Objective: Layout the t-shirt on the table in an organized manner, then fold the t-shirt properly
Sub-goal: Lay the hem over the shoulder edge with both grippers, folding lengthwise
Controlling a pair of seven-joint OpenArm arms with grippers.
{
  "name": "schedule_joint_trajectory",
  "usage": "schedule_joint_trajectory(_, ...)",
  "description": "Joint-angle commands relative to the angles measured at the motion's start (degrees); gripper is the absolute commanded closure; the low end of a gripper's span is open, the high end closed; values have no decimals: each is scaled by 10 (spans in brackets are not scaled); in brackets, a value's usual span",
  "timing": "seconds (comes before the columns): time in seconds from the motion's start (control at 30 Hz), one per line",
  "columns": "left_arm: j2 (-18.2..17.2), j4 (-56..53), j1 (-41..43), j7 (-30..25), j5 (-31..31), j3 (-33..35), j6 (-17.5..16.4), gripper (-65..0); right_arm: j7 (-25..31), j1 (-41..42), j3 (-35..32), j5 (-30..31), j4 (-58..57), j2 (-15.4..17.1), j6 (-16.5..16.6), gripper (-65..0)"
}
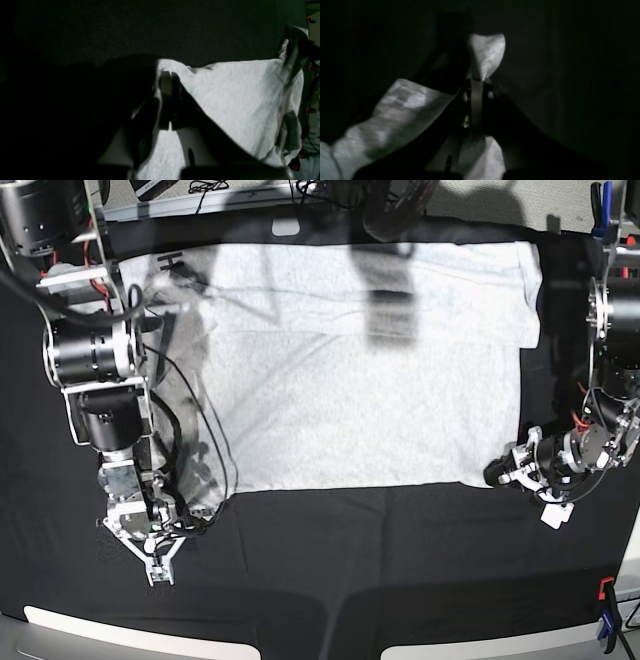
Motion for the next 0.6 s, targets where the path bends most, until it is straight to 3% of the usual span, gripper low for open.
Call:
schedule_joint_trajectory(0.0,-7,8,-19,-15,-11,-1,-7,0,14,23,2,-14,10,5,-5,0)
schedule_joint_trajectory(0.2,-7,8,-23,-58,-8,-1,-7,0,19,24,2,-37,11,5,-2,0)
schedule_joint_trajectory(0.37,-6,8,-36,-59,26,-1,-7,0,16,24,2,-37,33,5,36,0)
schedule_joint_trajectory(0.57,-7,9,-67,-58,30,-1,-7,0,-31,24,2,-32,97,5,72,0)
